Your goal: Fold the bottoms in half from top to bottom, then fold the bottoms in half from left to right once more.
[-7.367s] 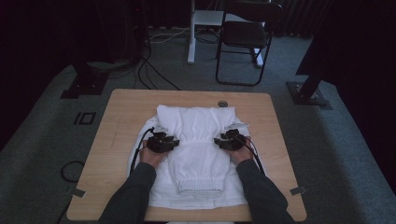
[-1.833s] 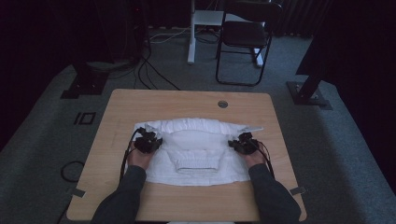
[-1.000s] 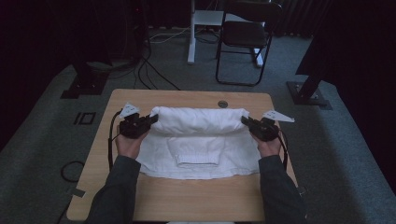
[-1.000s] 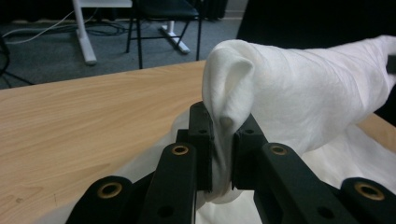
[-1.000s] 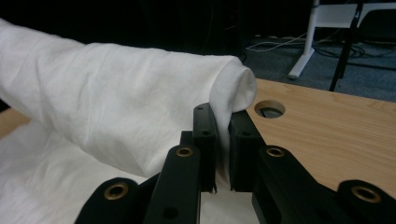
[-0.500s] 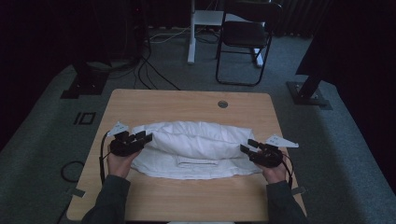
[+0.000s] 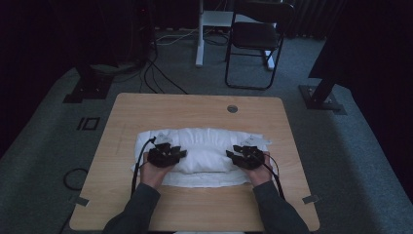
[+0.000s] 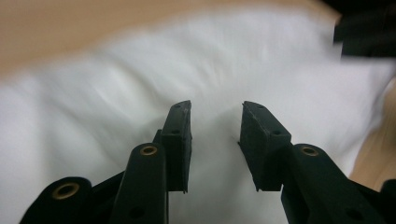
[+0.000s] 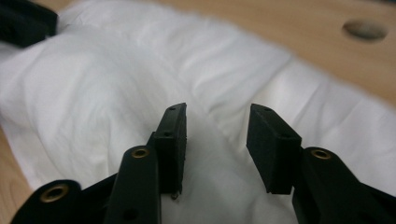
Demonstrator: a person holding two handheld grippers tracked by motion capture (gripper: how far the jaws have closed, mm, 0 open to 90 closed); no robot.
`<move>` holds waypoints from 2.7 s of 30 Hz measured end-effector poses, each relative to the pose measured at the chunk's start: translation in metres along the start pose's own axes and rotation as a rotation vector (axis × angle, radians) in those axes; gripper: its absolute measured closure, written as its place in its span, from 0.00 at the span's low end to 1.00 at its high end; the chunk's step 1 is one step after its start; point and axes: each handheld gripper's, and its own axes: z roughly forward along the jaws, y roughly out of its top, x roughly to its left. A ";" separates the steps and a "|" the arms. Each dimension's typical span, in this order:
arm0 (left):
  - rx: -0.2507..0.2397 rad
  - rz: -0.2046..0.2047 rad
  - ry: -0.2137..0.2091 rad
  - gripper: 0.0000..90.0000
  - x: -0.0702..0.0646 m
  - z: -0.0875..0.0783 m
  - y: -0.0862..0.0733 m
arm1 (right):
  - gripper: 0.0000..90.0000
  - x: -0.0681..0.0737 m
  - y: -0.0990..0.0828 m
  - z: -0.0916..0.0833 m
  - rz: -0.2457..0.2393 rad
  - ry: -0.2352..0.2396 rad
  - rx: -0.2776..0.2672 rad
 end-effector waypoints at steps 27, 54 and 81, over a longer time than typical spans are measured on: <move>-0.079 -0.094 0.228 0.43 0.046 -0.037 -0.037 | 0.69 -0.010 -0.058 0.000 0.015 -0.054 0.131; 0.030 -0.341 0.357 0.17 0.108 -0.023 -0.051 | 0.67 -0.012 -0.061 0.000 0.027 -0.037 0.111; -0.060 -0.269 0.159 0.94 0.082 -0.044 -0.034 | 0.63 -0.014 -0.057 -0.003 0.043 -0.033 0.111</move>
